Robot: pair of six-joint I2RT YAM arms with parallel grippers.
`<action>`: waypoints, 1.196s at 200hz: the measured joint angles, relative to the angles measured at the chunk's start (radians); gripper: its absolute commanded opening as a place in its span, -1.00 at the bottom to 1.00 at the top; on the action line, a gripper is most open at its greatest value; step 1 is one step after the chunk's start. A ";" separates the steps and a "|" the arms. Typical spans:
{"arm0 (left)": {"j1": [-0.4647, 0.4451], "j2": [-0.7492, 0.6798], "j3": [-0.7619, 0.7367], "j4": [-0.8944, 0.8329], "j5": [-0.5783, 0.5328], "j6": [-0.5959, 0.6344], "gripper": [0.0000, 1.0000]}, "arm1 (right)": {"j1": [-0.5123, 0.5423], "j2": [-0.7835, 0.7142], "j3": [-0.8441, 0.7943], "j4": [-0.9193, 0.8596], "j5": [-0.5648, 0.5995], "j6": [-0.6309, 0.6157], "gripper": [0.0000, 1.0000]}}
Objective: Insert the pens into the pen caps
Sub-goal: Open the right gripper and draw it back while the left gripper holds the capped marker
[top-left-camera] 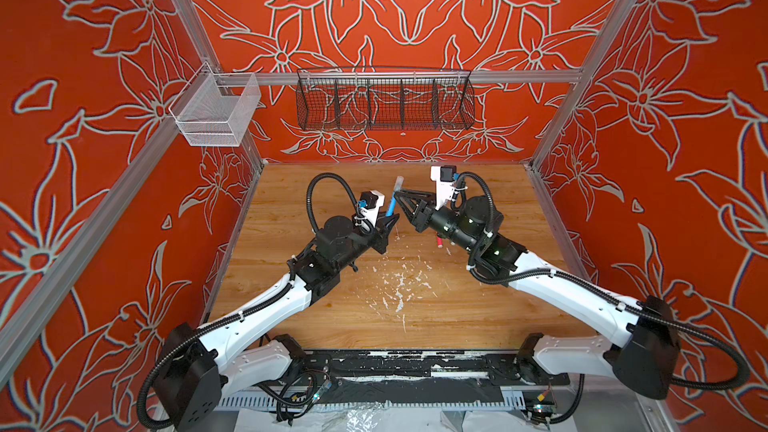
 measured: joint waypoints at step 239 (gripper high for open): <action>-0.085 -0.003 -0.055 0.067 -0.134 0.294 -1.00 | -0.128 0.029 0.440 -0.793 0.013 -0.078 -0.18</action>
